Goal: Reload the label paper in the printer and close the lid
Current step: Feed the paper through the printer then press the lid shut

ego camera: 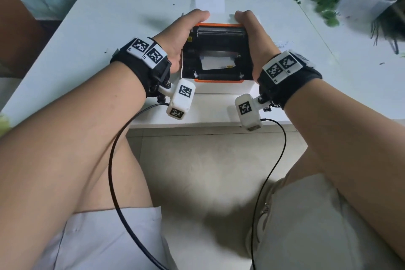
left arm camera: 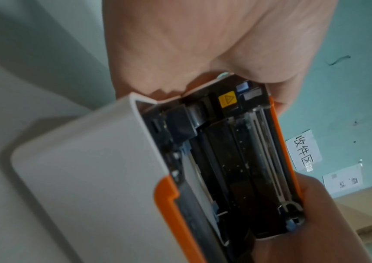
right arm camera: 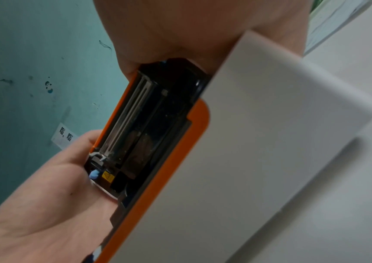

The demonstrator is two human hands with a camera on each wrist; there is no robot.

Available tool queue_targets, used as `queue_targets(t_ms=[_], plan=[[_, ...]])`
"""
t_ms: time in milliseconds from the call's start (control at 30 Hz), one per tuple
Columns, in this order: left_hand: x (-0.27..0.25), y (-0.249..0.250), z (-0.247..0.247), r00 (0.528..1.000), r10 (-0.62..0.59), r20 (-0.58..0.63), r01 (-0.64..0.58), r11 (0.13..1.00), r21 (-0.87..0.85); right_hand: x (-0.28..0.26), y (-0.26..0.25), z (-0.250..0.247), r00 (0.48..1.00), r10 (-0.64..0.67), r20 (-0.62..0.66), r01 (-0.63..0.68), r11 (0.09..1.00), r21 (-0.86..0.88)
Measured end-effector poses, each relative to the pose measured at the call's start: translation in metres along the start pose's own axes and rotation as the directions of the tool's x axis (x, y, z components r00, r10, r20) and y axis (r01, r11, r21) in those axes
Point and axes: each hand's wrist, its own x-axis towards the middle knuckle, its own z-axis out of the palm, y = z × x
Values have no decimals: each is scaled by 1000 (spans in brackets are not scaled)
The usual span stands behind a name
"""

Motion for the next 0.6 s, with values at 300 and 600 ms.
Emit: queue_targets(t_ms=[300,600], plan=[[4,-10,4,995,32,-90,-32,999,-4,-10,2,-1,1000,-2,-1,2,1000,-6],[17,-23,3,968,15,-252,-15,1000,0,-23,0,-2,1000,4,8,-4,1000,11]])
